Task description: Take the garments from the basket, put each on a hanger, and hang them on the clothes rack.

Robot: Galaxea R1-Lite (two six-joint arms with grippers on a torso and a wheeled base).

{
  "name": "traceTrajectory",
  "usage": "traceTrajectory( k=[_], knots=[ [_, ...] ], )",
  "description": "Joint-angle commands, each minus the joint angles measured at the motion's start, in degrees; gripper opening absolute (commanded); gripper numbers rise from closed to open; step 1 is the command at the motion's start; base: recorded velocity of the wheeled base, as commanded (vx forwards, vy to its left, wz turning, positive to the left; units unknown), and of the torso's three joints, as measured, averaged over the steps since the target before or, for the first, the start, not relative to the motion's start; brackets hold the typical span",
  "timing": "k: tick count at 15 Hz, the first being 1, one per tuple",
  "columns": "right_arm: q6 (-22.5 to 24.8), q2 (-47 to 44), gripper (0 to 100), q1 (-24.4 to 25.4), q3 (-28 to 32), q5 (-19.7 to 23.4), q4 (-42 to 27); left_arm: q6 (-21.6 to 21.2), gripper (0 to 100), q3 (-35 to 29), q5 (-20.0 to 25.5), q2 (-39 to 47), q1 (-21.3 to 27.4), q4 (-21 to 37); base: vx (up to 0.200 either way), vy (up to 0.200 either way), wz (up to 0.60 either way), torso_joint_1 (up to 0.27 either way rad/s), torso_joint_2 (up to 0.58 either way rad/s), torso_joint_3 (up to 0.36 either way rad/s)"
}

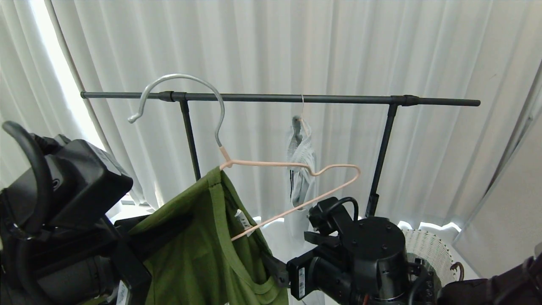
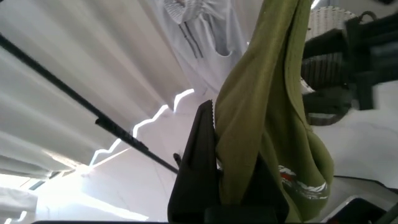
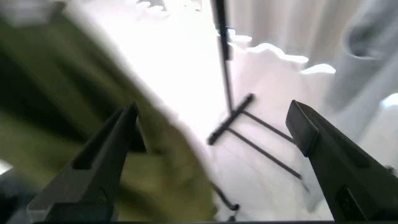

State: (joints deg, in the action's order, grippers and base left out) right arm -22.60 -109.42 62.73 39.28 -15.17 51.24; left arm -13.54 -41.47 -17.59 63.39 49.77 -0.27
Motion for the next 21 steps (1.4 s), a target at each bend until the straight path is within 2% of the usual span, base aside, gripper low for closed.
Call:
traceTrajectory(
  k=[1, 4, 7, 10, 13, 14, 19, 21],
  knots=[
    [0.4, -2.4, 100, -0.3, -1.1, -2.0, 0.0, 0.0, 0, 0.1, 0.0, -0.1, 0.1, -0.3, 0.000, 0.000, 0.00, 0.000, 0.00, 0.000],
    [3.4, -1.8, 100, -1.6, -7.2, -3.7, 0.0, 0.0, 0, 0.9, -0.2, -0.1, -0.2, -0.3, 0.000, 0.000, 0.00, 0.000, 0.00, 0.000],
    [6.4, 1.8, 100, -6.4, -13.1, -3.8, 0.0, 0.0, 0, 3.6, -0.2, -1.2, -0.2, -0.3, 0.000, 0.000, 0.00, 0.000, 0.00, 0.000],
    [9.4, 5.2, 100, -12.5, -16.9, -3.6, 0.0, 0.0, 0, 9.6, 0.1, -4.7, -0.3, -0.3, 0.000, 0.000, 0.00, 0.000, 0.00, 0.000],
    [10.4, 6.9, 100, -16.9, -17.2, -3.4, 0.0, -1.0, 0, 15.8, 2.9, -9.6, 0.5, -0.3, 0.000, 0.000, 0.00, 0.000, 0.00, 0.000],
    [10.8, 7.6, 100, -18.0, -17.2, -3.0, 0.0, -3.9, 0, 18.6, 3.4, -11.8, 0.5, -0.3, 0.000, 0.000, 0.00, 0.000, 0.00, 0.000],
    [11.9, 10.9, 100, -18.3, -17.3, 0.5, 0.0, -5.0, 0, 24.8, 3.5, -13.6, 0.3, -0.3, 0.000, 0.000, 0.00, 0.000, 0.00, 0.000],
    [14.3, 13.4, 100, -18.3, -17.5, 3.6, -0.2, -5.1, 0, 25.9, 3.1, -11.5, -0.1, -0.1, 0.000, 0.000, 0.00, 0.000, 0.00, 0.000]
  ],
)
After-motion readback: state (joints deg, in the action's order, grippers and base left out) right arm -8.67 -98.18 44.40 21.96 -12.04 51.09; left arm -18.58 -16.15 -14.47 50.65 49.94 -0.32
